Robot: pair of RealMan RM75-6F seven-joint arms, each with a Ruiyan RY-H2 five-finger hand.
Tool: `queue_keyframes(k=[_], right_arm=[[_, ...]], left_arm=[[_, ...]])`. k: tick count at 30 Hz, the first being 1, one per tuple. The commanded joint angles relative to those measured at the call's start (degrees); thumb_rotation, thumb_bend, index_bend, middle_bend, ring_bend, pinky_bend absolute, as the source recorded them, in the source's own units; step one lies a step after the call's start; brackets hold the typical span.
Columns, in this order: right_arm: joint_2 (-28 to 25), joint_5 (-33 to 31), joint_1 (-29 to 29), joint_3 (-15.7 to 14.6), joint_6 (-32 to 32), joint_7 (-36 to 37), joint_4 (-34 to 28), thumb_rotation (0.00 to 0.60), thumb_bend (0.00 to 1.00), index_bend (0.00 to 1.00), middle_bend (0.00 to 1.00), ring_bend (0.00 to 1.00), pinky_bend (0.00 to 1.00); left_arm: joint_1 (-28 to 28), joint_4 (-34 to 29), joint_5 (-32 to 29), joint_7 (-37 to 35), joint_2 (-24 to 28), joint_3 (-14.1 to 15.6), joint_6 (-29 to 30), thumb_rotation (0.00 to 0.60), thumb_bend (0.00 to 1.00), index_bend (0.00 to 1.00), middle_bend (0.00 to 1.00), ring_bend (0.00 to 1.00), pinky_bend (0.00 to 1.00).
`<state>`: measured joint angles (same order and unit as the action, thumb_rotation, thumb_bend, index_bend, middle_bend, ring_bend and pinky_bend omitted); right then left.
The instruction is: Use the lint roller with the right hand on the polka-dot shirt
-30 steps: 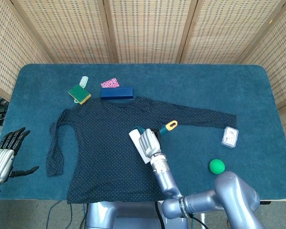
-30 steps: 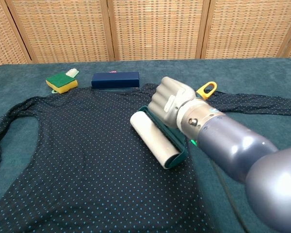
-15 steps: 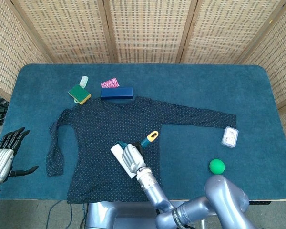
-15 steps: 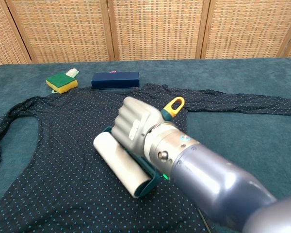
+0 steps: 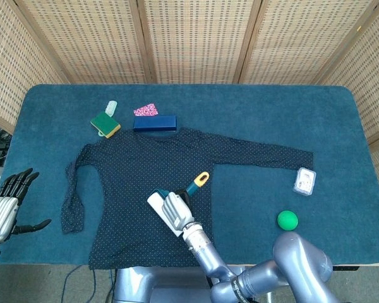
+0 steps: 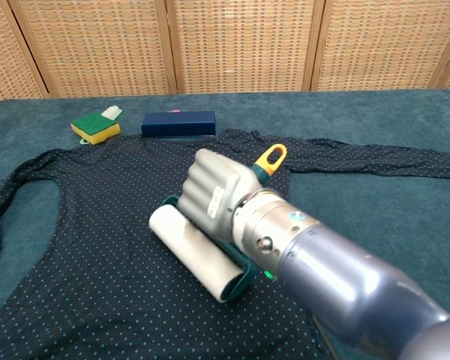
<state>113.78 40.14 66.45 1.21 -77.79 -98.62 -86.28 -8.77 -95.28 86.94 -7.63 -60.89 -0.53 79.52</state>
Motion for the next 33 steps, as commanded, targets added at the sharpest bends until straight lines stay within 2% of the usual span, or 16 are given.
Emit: queue_keyframes(k=[1,12,14,15,16,17,19,20,22,24,26,30,33], right_arm=[[-1.8,0.2,-1.3,-1.0,-0.3,0.7,1.4,0.6,0.86,0.72,1.0,1.0,1.0],[-8.9,-1.0,-5.4,-3.1,2.2,4.1,5.5,0.6,0.86,0.69,1.0,1.0,1.0],[-9.7,-1.0,-6.1,-3.0,2.6,5.0,6.0,0.6,0.8,0.62,1.0,1.0,1.0],[-10.0,-1.0,-6.4,-3.0,2.7,5.5,6.0,0.6,0.74,0.56,1.0,1.0,1.0],[-10.3,-0.8,-6.7,-2.8,2.8,6.3,6.0,0.6,0.61,0.45,1.0,1.0,1.0],[-10.4,-0.5,-6.9,-2.6,2.9,6.9,6.0,0.6,0.42,0.31,1.0,1.0,1.0],[-10.8,0.2,-7.7,-1.8,2.6,9.2,5.6,0.6,0.12,0.11,1.0,1.0,1.0],[-11.2,0.6,-8.2,-1.0,1.8,10.7,4.9,0.6,0.03,0.04,1.0,1.0,1.0],[-13.3,2.4,-9.5,-0.1,-0.1,13.8,1.9,0.6,0.0,0.0,1.0,1.0,1.0],[-15.0,3.7,-10.3,0.0,-0.9,15.7,0.0,0.6,0.0,0.0,1.0,1.0,1.0],[-18.4,7.4,-12.2,0.0,-2.8,20.7,-2.8,0.6,0.0,0.0,1.0,1.0,1.0],[-25.5,20.1,-17.8,-3.5,-4.8,39.0,-3.4,0.6,0.0,0.0,1.0,1.0,1.0],[-29.2,26.2,-22.2,-5.2,-7.6,50.2,-2.3,0.6,0.0,0.0,0.96,0.99,1.0]], left_arm=[[0.0,-0.1,0.1,0.2,0.0,0.0,0.0,0.6,0.0,0.0,0.0,0.0,0.0],[-0.1,-0.7,0.4,1.9,-0.5,0.3,-0.2,0.6,0.0,0.0,0.0,0.0,0.0],[-0.2,-0.8,0.4,2.2,-0.6,0.4,-0.3,0.6,0.0,0.0,0.0,0.0,0.0],[-0.2,-0.9,0.3,2.3,-0.6,0.4,-0.4,0.6,0.0,0.0,0.0,0.0,0.0],[-0.2,-0.9,0.3,2.4,-0.7,0.4,-0.5,0.6,0.0,0.0,0.0,0.0,0.0],[-0.2,-0.9,0.2,2.5,-0.7,0.4,-0.5,0.6,0.0,0.0,0.0,0.0,0.0],[-0.3,-0.9,0.2,2.6,-0.7,0.4,-0.6,0.6,0.0,0.0,0.0,0.0,0.0],[-0.3,-1.0,0.2,2.6,-0.7,0.4,-0.7,0.6,0.0,0.0,0.0,0.0,0.0],[-0.4,-0.8,0.1,2.4,-0.7,0.3,-0.8,0.6,0.0,0.0,0.0,0.0,0.0],[-0.4,-0.8,0.1,2.1,-0.6,0.3,-0.7,0.6,0.0,0.0,0.0,0.0,0.0],[-0.3,-0.7,0.5,1.9,-0.5,0.4,-0.5,0.6,0.0,0.0,0.0,0.0,0.0],[0.2,-0.9,1.9,1.5,-0.4,0.9,0.6,0.6,0.0,0.0,0.0,0.0,0.0],[0.6,-0.8,2.7,1.5,-0.4,1.3,1.5,0.6,0.0,0.0,0.0,0.0,0.0]])
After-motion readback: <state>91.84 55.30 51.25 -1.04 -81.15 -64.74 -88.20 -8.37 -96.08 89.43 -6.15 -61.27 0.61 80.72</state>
